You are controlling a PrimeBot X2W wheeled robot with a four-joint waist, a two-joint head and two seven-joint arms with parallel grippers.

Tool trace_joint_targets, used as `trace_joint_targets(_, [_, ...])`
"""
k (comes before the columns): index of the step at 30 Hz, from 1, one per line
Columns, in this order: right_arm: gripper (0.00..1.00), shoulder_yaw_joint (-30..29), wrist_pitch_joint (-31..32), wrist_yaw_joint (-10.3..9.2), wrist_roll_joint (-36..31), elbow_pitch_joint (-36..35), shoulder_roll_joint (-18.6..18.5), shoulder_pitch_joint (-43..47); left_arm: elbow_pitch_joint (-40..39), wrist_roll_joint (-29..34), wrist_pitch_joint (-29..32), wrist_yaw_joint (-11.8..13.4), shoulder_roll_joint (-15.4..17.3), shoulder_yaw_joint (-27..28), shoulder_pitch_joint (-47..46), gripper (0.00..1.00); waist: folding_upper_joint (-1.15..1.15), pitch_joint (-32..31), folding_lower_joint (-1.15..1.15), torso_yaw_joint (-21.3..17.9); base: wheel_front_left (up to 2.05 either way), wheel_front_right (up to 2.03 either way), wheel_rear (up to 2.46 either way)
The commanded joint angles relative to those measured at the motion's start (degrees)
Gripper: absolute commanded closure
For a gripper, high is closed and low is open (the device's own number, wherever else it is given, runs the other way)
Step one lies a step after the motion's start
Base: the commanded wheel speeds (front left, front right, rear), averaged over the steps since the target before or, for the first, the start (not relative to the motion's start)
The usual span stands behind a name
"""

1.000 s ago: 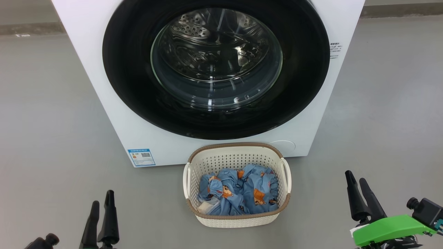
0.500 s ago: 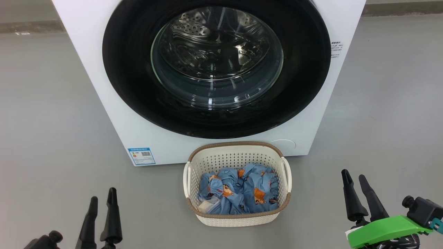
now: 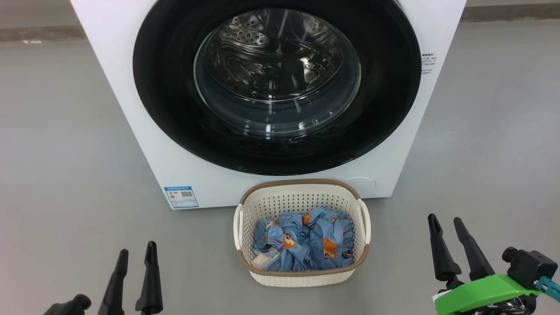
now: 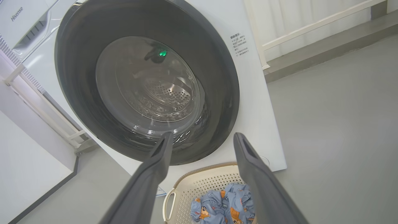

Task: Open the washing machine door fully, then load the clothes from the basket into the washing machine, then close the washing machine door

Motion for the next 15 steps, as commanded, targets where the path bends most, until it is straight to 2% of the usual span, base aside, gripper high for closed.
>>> trace_joint_targets(1, [0.00, 0.52, -0.86, 0.30, -1.93, -1.71, -0.42, -0.45, -1.80, 1.82, -0.94, -0.25, 1.21, 1.41, -1.13, 0.00, 0.00, 0.05, 0.00, 0.05, 0.00, 0.00, 0.00])
trace_joint_targets(15, [0.00, 0.24, -2.23, 0.33, -11.10, -2.35, 0.62, -0.01, -2.30, 9.97, -3.23, -0.47, 1.72, 0.91, -0.90, 0.00, 0.00, 0.17, 0.00, 0.07, 0.00, 0.00, 0.00])
